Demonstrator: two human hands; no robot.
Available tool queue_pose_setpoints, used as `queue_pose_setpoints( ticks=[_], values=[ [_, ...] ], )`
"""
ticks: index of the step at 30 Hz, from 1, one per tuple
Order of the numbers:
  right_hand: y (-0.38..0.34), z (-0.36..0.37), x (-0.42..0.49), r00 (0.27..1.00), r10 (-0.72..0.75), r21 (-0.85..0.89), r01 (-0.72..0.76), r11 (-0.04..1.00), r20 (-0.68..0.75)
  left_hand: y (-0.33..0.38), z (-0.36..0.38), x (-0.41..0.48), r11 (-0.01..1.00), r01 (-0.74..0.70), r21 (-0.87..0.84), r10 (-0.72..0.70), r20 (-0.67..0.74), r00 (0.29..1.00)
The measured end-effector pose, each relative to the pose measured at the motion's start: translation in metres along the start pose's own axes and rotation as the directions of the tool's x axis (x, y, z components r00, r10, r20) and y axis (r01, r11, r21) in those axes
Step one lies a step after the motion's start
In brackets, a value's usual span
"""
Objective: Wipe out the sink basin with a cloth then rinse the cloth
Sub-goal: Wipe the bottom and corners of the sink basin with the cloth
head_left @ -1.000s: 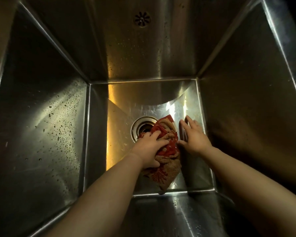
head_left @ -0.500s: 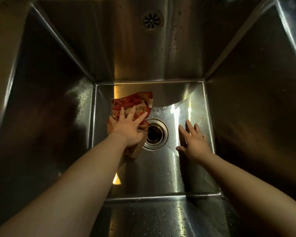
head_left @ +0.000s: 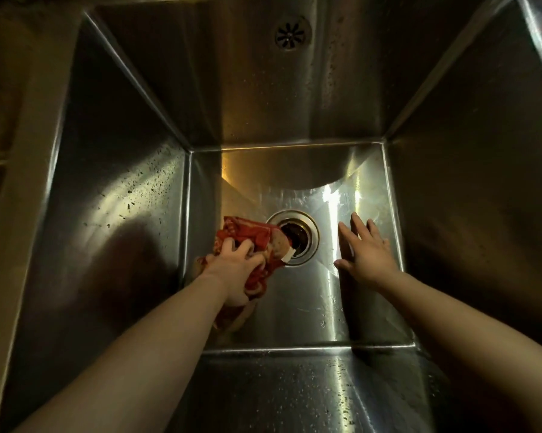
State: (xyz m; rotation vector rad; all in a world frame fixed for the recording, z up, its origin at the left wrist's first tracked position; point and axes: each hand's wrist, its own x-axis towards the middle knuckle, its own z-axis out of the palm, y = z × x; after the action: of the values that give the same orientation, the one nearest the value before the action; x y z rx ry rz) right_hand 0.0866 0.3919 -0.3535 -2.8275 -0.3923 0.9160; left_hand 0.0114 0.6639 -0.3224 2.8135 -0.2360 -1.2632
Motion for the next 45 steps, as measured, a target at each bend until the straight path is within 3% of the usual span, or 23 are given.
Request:
queue_pose_setpoints(
  ticks=[5,9,17,25,33,41,45],
  values=[
    [0.001,0.001,0.002,1.0,-0.003,-0.002,0.003,1.0,-0.005,-0.013,-0.003,0.008,0.994,-0.027,0.104,0.038,-0.113,0.993],
    [0.001,0.001,0.002,1.0,0.0,-0.009,0.0,1.0,-0.001,-0.018,0.01,0.005,1.0,-0.028,0.003,0.028,-0.036,0.999],
    [0.003,0.003,0.003,1.0,0.005,-0.026,-0.005,1.0,0.009,-0.037,0.017,-0.025,0.971,-0.187,0.149,0.169,0.123,0.978],
    [0.006,0.005,0.006,1.0,-0.007,-0.037,0.007,0.999,0.009,-0.033,0.019,-0.027,0.956,-0.242,0.165,0.23,0.089,0.969],
    [0.027,-0.003,0.005,0.993,-0.075,-0.04,0.071,0.997,-0.091,0.02,0.023,-0.013,0.802,-0.549,0.233,0.543,0.096,0.834],
    [0.042,-0.014,0.004,0.993,-0.028,0.067,0.036,0.997,-0.116,0.045,0.016,0.002,0.738,-0.606,0.296,0.616,0.071,0.785],
    [0.04,-0.018,0.001,0.996,-0.015,0.095,0.023,0.995,-0.091,0.054,0.019,0.009,0.788,-0.561,0.255,0.58,-0.001,0.814]
  ],
)
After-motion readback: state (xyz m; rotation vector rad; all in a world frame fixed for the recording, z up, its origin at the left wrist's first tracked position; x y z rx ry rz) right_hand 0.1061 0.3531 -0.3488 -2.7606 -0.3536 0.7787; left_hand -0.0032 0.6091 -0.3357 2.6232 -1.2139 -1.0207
